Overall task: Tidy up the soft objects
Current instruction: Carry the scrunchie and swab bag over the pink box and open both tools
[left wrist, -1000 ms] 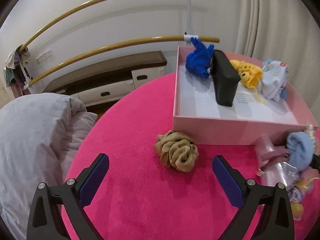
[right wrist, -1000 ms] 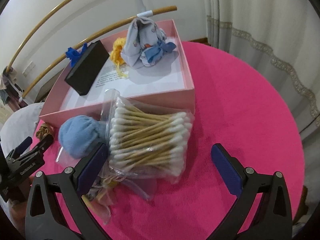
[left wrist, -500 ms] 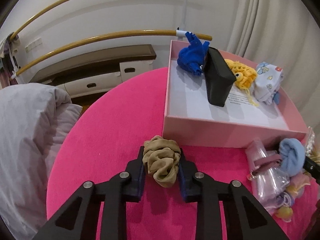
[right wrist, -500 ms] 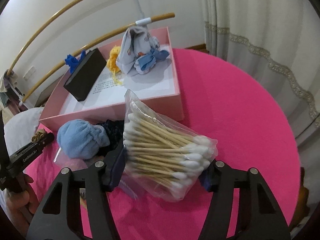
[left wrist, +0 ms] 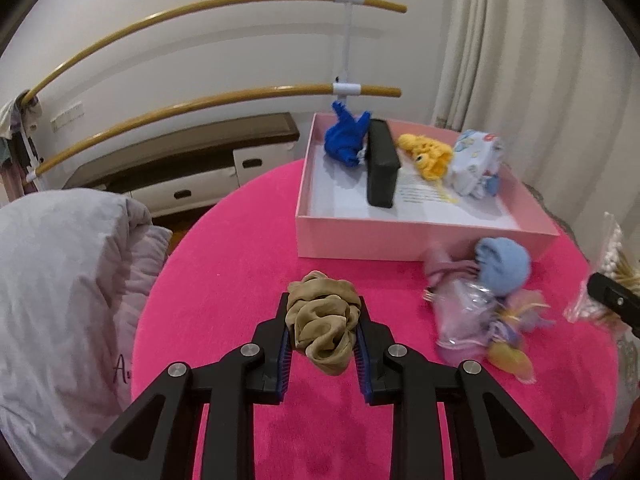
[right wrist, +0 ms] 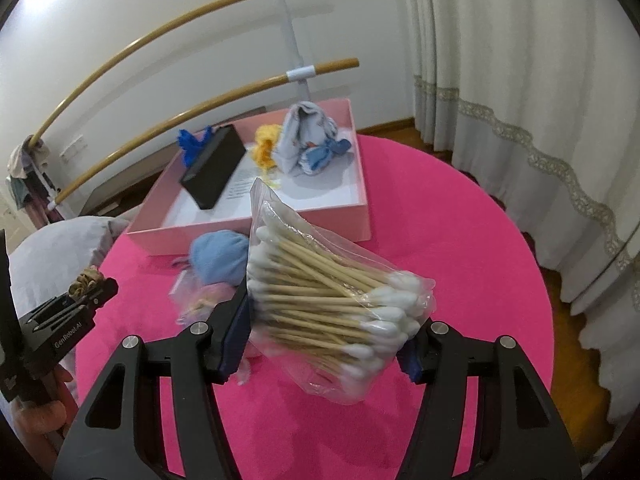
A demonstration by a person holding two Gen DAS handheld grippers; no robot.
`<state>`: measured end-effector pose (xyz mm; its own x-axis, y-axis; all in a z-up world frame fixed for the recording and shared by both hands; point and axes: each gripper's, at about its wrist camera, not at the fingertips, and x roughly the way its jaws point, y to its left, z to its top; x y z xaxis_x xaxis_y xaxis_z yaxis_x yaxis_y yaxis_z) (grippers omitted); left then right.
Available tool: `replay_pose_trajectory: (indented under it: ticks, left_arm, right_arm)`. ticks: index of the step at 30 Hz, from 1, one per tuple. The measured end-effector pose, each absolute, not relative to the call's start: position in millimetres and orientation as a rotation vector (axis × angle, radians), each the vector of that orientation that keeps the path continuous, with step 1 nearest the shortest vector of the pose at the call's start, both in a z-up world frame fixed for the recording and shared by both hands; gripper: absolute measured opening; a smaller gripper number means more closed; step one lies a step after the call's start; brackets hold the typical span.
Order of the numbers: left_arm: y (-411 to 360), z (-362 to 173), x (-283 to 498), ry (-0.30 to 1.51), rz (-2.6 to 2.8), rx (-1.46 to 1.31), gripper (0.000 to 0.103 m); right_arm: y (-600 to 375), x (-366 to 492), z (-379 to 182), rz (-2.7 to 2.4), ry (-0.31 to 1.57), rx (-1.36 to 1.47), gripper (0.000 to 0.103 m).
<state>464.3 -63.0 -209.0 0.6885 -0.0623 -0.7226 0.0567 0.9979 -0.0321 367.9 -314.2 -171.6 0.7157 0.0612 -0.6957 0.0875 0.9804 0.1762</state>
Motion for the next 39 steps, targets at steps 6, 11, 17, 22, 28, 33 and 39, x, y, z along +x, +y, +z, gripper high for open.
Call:
replay_pose_trajectory:
  ticks: [6,11,17,22,28,33,39]
  left_arm:
    - [-60,-169,408,0.752,-0.073,-0.003,0.023]
    - [-59,-150,382,0.721,-0.075,0.001,0.023]
    - [-59,-134,359,0.695,-0.076,0.007,0.023]
    - [-63,-121,352,0.676,-0.086,0.012,0.023]
    - [-65,-99,367,0.638,-0.103,0.002,0.023]
    - [-65,-80,391,0.61,-0.123,-0.021,0.023]
    - [-73,-67,432,0.611,-0.154,-0.019,0.024]
  right_arm:
    - [-299,347,-157,0.014,0.742,0.189,0.058]
    - [-290,336,-146,0.032,0.718,0.179,0.058]
    - [-284,325,-137,0.051,0.698,0.177,0.058]
    - [-280,324,-123,0.075,0.672,0.165,0.058]
    - [-280,349,-88,0.09,0.614,0.128,0.058]
    - [-281,374,-64,0.092,0.587,0.108,0.058]
    - [-274,410,-48,0.102,0.602,0.076,0.058]
